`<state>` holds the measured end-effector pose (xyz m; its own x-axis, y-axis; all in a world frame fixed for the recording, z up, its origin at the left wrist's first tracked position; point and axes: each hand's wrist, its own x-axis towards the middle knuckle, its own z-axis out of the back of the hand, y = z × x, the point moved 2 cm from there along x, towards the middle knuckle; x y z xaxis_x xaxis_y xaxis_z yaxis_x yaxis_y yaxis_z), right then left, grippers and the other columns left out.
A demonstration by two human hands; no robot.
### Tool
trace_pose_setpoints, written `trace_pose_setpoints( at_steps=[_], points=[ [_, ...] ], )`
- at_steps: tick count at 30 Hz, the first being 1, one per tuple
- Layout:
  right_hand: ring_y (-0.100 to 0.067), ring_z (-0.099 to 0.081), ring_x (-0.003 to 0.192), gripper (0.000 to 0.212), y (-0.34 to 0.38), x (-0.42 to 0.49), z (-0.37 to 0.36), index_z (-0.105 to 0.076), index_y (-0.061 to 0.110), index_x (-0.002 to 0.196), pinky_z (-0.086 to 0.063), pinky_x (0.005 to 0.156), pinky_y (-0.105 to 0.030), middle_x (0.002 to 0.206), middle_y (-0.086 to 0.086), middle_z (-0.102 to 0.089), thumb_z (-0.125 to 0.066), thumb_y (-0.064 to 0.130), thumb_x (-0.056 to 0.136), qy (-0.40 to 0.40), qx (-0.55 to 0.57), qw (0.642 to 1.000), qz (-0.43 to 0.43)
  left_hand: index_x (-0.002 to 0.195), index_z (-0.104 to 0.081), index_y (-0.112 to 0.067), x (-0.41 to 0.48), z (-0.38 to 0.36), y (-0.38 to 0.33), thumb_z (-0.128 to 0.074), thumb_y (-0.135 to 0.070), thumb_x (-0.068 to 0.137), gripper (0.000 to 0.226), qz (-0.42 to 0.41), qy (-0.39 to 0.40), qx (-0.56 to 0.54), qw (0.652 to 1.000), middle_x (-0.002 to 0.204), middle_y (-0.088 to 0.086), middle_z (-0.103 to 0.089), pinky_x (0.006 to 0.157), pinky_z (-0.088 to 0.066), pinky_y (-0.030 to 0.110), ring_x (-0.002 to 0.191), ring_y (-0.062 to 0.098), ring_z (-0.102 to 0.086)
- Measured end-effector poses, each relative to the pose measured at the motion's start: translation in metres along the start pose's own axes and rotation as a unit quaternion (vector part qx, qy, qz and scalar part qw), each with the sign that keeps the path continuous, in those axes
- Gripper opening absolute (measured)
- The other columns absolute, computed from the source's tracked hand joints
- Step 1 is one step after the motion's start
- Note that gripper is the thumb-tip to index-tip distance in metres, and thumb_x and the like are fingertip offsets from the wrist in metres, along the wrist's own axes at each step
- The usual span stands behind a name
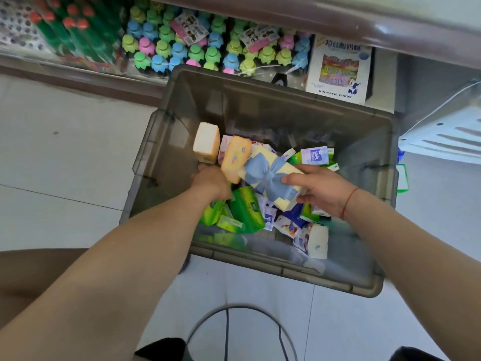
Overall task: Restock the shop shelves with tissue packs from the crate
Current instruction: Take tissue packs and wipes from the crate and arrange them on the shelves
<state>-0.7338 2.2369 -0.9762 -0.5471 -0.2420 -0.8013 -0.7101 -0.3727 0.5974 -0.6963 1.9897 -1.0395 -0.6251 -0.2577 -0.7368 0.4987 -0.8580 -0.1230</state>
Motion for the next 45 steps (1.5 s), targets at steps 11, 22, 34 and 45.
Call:
trace_pose_setpoints(
  at_steps=[11, 22, 34, 45],
  points=[
    [-0.029, -0.070, 0.107, 0.043, 0.020, -0.033, 0.025, -0.064, 0.019, 0.128, -0.058, 0.094, -0.051, 0.116, -0.011, -0.074, -0.076, 0.019, 0.087, 0.001, 0.023, 1.000, 0.021, 0.099, -0.070, -0.020, -0.051, 0.045, 0.003, -0.080, -0.013, 0.077, 0.024, -0.064, 0.105, -0.445, 0.887, 0.086, -0.002, -0.076, 0.060, -0.056, 0.022, 0.079, 0.014, -0.072],
    [-0.031, -0.065, 0.124, 0.042, 0.099, -0.135, 0.065, -0.061, 0.020, 0.136, -0.053, 0.104, -0.050, 0.132, -0.011, -0.069, -0.064, 0.012, 0.094, 0.054, -0.008, 0.990, 0.128, 0.122, -0.062, -0.007, -0.154, 0.141, -0.006, -0.076, -0.002, 0.074, 0.050, -0.177, 0.081, -0.525, 0.828, 0.117, 0.017, -0.072, 0.088, -0.059, 0.043, 0.106, 0.030, -0.070],
    [-0.035, -0.064, 0.122, 0.066, 0.155, -0.243, 0.072, -0.046, 0.002, 0.142, -0.055, 0.096, -0.054, 0.136, -0.019, -0.063, -0.070, 0.004, 0.080, 0.121, 0.135, 0.948, 0.261, 0.133, -0.060, -0.003, -0.267, 0.236, -0.027, -0.074, -0.009, 0.073, 0.061, -0.285, -0.049, -0.644, 0.708, 0.118, 0.021, -0.069, 0.089, -0.054, 0.048, 0.103, 0.034, -0.067],
    [-0.025, -0.070, 0.094, 0.059, 0.178, -0.235, 0.046, -0.064, 0.004, 0.123, -0.052, 0.091, -0.044, 0.106, -0.012, -0.071, -0.069, 0.002, 0.065, 0.143, 0.176, 0.918, 0.325, 0.120, -0.068, -0.004, -0.300, 0.238, -0.065, -0.069, -0.012, 0.065, 0.055, -0.317, 0.029, -0.616, 0.720, 0.108, 0.027, -0.070, 0.077, -0.060, 0.045, 0.089, 0.038, -0.068]
  ],
)
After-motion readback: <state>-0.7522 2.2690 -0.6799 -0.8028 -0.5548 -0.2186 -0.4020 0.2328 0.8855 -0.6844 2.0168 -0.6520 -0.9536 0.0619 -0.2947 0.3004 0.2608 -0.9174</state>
